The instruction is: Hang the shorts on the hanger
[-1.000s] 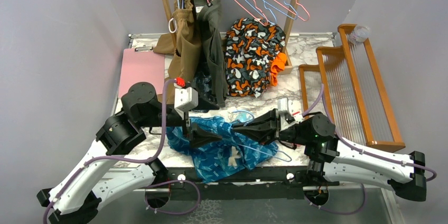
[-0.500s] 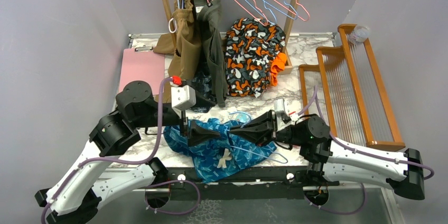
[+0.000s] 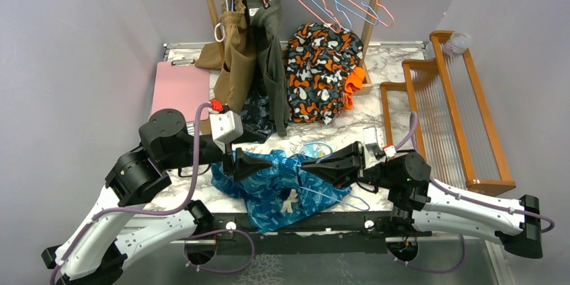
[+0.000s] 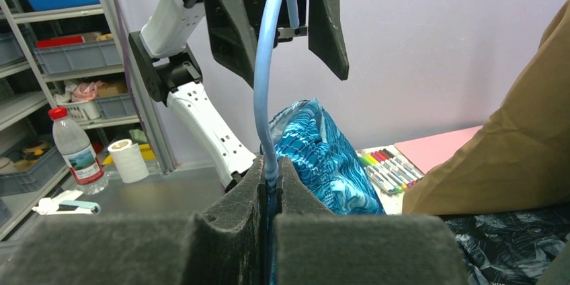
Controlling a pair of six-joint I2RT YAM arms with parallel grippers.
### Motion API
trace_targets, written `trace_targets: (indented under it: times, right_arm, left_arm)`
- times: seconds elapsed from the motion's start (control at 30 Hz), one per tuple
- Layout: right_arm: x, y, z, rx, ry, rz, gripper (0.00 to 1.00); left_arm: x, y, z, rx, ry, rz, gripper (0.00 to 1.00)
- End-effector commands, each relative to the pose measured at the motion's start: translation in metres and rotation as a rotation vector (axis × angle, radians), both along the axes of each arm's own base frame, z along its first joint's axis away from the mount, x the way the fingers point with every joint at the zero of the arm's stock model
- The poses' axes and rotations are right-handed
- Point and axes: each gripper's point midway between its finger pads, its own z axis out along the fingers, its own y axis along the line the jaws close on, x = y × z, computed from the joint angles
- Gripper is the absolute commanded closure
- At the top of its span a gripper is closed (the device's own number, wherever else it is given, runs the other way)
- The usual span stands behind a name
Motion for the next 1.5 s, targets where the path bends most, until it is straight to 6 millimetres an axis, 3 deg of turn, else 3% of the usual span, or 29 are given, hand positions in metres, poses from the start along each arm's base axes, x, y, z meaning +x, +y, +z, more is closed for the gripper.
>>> trace_targets:
  times: [0.0,0.17,0.47,0.7,0.8,1.0,1.47]
  right_arm:
    - [0.001,-0.011,0.020,0.077,-0.003,-0.021,0.99]
    - [0.000,-0.010,0.020,0.075,0.000,-0.015,0.99]
    - [0.000,-0.004,0.019,0.063,0.007,-0.002,0.99]
    - [0.001,-0.003,0.020,0.058,0.006,-0.007,0.99]
    - [0.002,-0.003,0.020,0.055,0.006,-0.012,0.99]
    - [0.002,0.000,0.021,0.051,0.001,-0.007,0.99]
    - [0.000,0.000,0.025,0.064,0.000,0.003,0.99]
  left_arm:
    - [0.004,-0.002,-0.004,0.019,0.006,0.008,0.40]
    - [0.004,-0.010,-0.012,0.026,0.038,-0.019,0.49]
    - [-0.003,-0.029,-0.011,-0.007,0.081,-0.126,0.58]
    - [-0.005,-0.036,-0.025,0.019,0.118,-0.173,0.66]
    - [-0.005,-0.036,-0.025,0.016,0.114,-0.170,0.64]
    - [-0.007,-0.035,-0.024,0.010,0.106,-0.177,0.43]
    - [-0.009,-0.037,-0.042,0.039,0.142,-0.203,0.52]
